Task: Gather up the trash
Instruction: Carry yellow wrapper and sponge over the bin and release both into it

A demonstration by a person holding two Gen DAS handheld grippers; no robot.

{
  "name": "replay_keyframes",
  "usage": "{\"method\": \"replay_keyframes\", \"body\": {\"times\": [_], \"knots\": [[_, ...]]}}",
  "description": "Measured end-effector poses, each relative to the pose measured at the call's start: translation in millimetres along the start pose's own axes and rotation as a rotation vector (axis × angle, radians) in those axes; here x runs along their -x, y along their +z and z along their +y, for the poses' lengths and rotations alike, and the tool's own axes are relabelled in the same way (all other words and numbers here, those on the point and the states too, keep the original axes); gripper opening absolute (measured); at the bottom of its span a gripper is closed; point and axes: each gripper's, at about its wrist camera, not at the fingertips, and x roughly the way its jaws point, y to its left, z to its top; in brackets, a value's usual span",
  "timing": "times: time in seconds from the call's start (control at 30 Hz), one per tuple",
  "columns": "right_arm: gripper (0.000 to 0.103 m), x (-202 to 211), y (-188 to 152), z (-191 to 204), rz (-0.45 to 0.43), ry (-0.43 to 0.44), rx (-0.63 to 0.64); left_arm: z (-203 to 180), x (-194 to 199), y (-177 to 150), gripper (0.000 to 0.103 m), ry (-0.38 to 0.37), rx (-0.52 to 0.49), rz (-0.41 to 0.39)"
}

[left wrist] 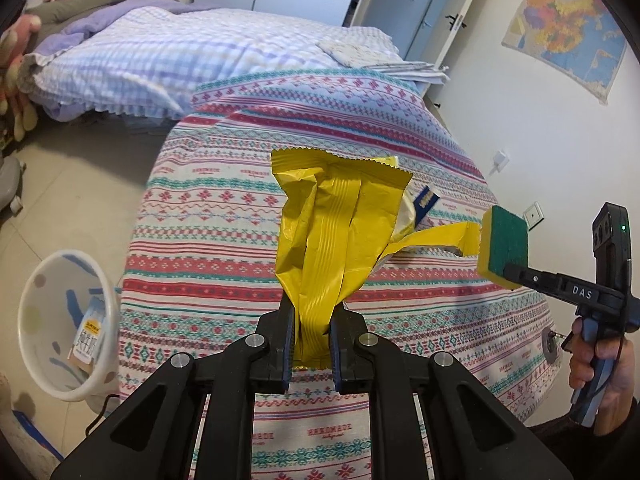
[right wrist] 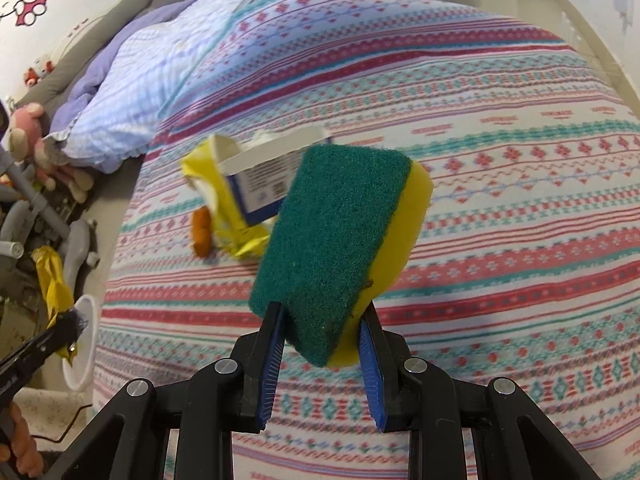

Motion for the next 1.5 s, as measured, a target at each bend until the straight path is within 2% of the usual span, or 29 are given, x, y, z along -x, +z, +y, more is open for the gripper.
{"method": "replay_keyframes", "body": {"times": [0.2, 0.7, 1.03, 1.13, 1.17, 1.27, 1.4, 1.47, 1.5], "knots": [[0.032, -11.2, 0.6, 29.9, 0.024, 0.029, 0.05, 32.4, 4.0, 2.6, 0.015, 0.049, 0.057, -0.004], [0.032, -73.1, -11.4, 148.8, 0.127, 0.114, 0.257, 171.2, 14.4, -18.8, 0.015, 0.265, 0.295, 0.034], [0.032, -106.9, -22.3, 208.9, 0.175, 0.169, 0.345, 233.6, 23.3, -32.3, 0.018, 0.321, 0.393, 0.049], [0.032, -114.7, -25.1, 225.1, 0.179, 0.179, 0.376, 244.6, 22.0, -32.9, 0.028, 0.318, 0.4, 0.051], [0.032, -117.1, -26.3, 229.4, 0.181, 0.184, 0.386, 248.9, 20.6, -32.5, 0.045, 0.323, 0.403, 0.063], [0.032, -125.3, -31.8, 242.6, 0.192, 0.203, 0.414, 257.4, 21.8, -34.1, 0.076, 0.372, 0.403, 0.077], [0.032, -137.9, -41.7, 259.0, 0.205, 0.219, 0.45, 271.5, 31.4, -40.2, 0.082, 0.432, 0.41, 0.101], [0.032, -146.1, -47.5, 266.1, 0.221, 0.225, 0.46, 279.2, 39.0, -42.4, 0.091, 0.46, 0.42, 0.105], [0.032, -150.6, -50.0, 270.0, 0.234, 0.229, 0.464, 281.6, 42.1, -42.6, 0.092, 0.465, 0.419, 0.103]]}}
